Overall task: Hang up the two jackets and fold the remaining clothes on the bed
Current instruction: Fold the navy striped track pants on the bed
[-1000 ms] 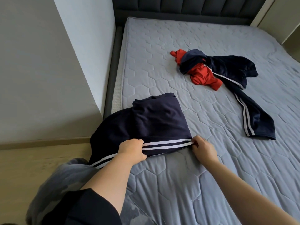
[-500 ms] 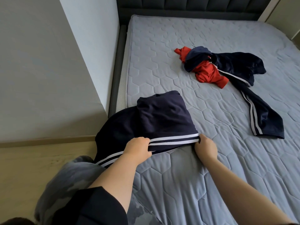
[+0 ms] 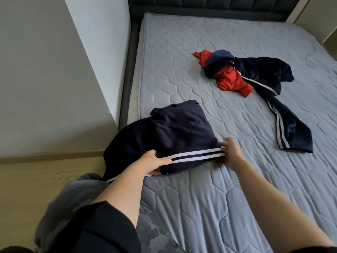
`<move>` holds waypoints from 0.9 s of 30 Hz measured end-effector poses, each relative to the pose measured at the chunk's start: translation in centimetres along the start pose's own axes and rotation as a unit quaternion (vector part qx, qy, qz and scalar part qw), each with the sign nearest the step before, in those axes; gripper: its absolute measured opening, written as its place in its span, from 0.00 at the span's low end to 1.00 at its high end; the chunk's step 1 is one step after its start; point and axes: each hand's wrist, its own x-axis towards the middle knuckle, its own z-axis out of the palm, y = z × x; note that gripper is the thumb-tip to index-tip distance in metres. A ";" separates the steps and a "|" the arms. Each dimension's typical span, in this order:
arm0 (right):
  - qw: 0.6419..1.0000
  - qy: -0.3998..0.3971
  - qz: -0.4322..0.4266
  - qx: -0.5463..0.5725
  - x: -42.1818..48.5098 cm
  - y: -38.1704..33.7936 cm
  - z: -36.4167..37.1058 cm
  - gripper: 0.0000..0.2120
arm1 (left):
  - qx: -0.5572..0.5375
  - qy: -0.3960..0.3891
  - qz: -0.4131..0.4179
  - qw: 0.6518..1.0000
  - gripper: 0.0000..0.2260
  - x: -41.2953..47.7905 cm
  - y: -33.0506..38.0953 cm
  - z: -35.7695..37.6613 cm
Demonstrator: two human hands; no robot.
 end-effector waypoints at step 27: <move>0.684 -0.031 -0.519 -0.512 -3.0 -1.2 11.8 0.08 | -0.086 0.076 0.051 0.992 0.15 1.6 -0.4 0.0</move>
